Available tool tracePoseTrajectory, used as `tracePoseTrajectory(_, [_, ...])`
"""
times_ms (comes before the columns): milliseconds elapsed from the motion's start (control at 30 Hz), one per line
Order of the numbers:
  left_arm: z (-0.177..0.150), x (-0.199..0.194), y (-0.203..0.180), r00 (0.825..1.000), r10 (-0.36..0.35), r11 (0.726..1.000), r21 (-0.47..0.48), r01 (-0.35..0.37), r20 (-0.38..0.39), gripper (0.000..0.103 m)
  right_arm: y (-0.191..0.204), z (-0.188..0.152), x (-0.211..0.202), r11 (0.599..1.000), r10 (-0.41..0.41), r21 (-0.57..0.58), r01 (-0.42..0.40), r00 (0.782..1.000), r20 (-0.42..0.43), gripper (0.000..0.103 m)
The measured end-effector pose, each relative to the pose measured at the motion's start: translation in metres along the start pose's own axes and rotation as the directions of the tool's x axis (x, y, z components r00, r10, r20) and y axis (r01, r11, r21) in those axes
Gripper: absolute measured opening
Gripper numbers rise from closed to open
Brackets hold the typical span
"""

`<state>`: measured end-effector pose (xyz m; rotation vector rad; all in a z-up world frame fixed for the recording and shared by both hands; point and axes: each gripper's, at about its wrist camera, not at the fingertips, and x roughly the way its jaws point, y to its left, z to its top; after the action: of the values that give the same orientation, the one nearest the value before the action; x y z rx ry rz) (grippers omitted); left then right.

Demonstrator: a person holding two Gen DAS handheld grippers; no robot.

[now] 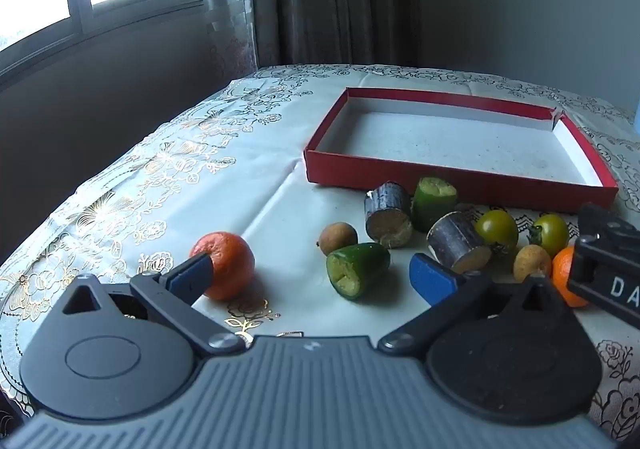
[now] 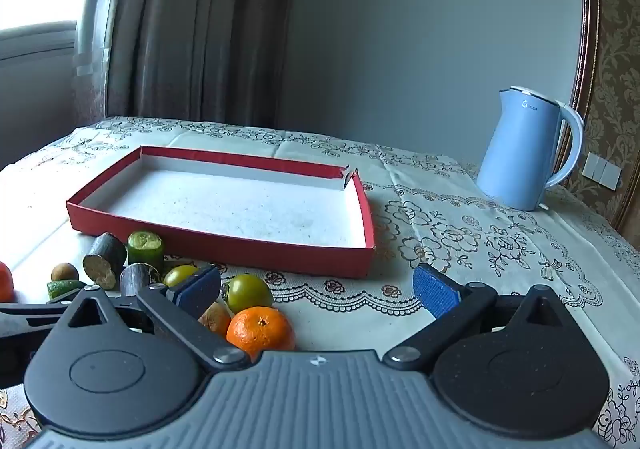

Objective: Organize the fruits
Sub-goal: 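Move the right gripper toward the mandarin orange beside the fruit pile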

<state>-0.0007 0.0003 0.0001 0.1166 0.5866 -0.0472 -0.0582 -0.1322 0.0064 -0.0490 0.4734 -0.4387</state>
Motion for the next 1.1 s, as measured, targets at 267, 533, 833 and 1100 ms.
tracePoseTrajectory(267, [-0.003, 0.005, 0.01, 0.999, 0.015, 0.999, -0.049, -0.017, -0.029, 0.103, -0.009, 0.003, -0.006, 1.0, -0.002, 0.023, 0.001, 0.999, 0.04, 0.103])
tracePoseTrajectory(533, [-0.006, 0.007, 0.039, 0.999, 0.037, 0.992, -0.124, -0.034, 0.021, 0.103, -0.039, -0.003, -0.014, 0.992, 0.066, 0.1, -0.082, 0.986, 0.151, 0.103])
tracePoseTrajectory(833, [-0.013, 0.009, 0.064, 0.981, 0.146, 0.968, -0.222, -0.116, 0.126, 0.103, -0.066, -0.013, -0.008, 0.978, 0.163, 0.098, -0.183, 0.97, 0.18, 0.103])
tracePoseTrajectory(1100, [-0.012, 0.017, 0.062, 0.983, 0.162, 0.964, -0.225, -0.14, 0.081, 0.103, -0.063, -0.015, -0.001, 0.979, 0.18, 0.081, -0.189, 0.978, 0.11, 0.103])
